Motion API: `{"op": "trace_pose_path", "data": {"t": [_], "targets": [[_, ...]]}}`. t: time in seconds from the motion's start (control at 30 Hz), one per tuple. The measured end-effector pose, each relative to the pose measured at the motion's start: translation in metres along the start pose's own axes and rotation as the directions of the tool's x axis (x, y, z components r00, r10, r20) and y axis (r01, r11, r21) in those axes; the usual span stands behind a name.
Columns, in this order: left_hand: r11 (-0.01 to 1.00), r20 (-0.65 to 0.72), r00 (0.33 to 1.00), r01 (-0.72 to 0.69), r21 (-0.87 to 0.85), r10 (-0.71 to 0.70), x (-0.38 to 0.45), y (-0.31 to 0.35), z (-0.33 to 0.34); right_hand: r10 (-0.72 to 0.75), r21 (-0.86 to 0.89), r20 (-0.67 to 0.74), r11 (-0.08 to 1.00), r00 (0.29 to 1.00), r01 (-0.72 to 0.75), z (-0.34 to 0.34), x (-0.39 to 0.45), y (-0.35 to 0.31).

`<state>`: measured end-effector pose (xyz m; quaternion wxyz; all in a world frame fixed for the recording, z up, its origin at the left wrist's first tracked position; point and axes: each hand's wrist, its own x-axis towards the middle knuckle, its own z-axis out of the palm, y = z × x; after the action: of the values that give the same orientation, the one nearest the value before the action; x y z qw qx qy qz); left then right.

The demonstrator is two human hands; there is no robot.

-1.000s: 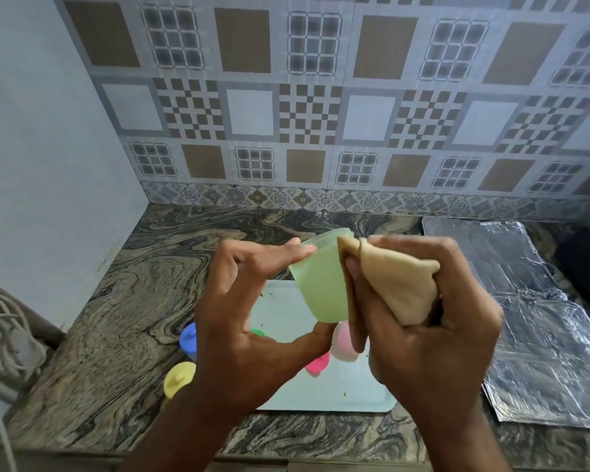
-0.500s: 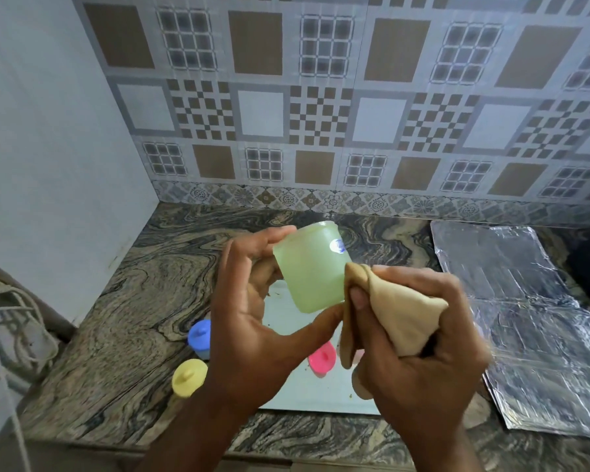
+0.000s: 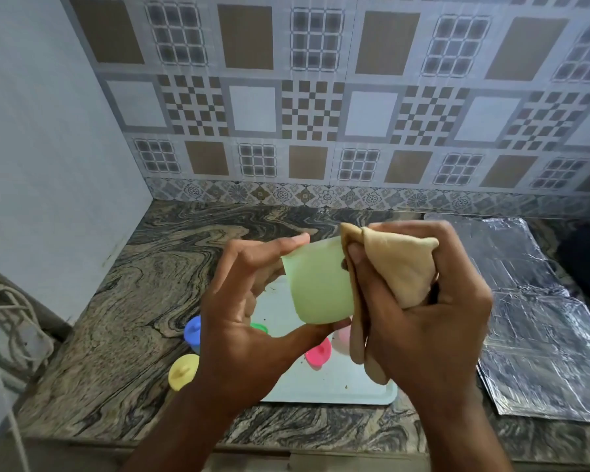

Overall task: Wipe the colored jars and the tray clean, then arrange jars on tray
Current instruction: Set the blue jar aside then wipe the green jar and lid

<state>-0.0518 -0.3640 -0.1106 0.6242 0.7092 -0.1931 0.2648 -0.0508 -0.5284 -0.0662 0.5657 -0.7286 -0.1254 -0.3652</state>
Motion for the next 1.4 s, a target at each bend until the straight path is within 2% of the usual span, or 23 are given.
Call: {"op": "trace_pose_path", "data": {"t": [0.17,0.33,0.5,0.57,0.63,0.77,0.9,1.1,1.23,1.4], "targets": [[0.996,-0.083,0.995,0.053,-0.071,-0.059,0.006,0.004,0.001,0.026,0.107,-0.068,0.994,0.997,-0.019,-0.002,-0.008,0.0],[0.989,-0.07,0.992,0.096,-0.11,-0.104,0.002,-0.001,0.0,-0.053,0.103,0.005,0.993,0.999,0.052,0.001,-0.025,0.002],[0.999,-0.006,0.999,0.039,0.013,-0.039,0.005,-0.001,-0.004,-0.103,-0.006,0.055,0.995,0.993,0.104,-0.001,-0.023,0.006],[0.999,0.022,1.0,-0.006,0.053,0.005,0.007,-0.001,-0.007,-0.07,0.009,0.039,0.998,0.997,0.07,-0.001,-0.019,0.005],[0.999,0.037,0.999,-0.023,0.027,0.022,0.006,0.002,-0.007,0.002,0.043,0.001,0.999,1.0,-0.002,0.0,-0.01,0.004],[0.995,-0.003,0.999,0.036,-0.09,-0.036,0.003,0.01,-0.002,0.081,0.127,-0.059,0.989,0.995,-0.073,-0.001,0.002,0.008],[0.989,-0.08,0.992,0.087,-0.121,-0.097,0.005,0.003,-0.003,0.048,0.18,-0.102,0.983,0.994,-0.03,-0.001,-0.015,0.003],[0.965,-0.027,0.985,0.161,-0.207,-0.17,-0.001,0.0,0.001,-0.018,0.206,-0.06,0.978,0.998,0.03,0.006,-0.033,0.003],[0.982,-0.022,0.993,0.113,-0.151,-0.118,0.006,0.002,-0.003,-0.052,0.138,0.015,0.989,0.999,0.049,0.003,-0.036,0.009],[0.998,0.003,1.0,0.019,0.066,-0.019,0.007,0.002,-0.009,0.014,0.109,0.019,0.994,1.0,-0.016,0.001,-0.026,0.007]]}}
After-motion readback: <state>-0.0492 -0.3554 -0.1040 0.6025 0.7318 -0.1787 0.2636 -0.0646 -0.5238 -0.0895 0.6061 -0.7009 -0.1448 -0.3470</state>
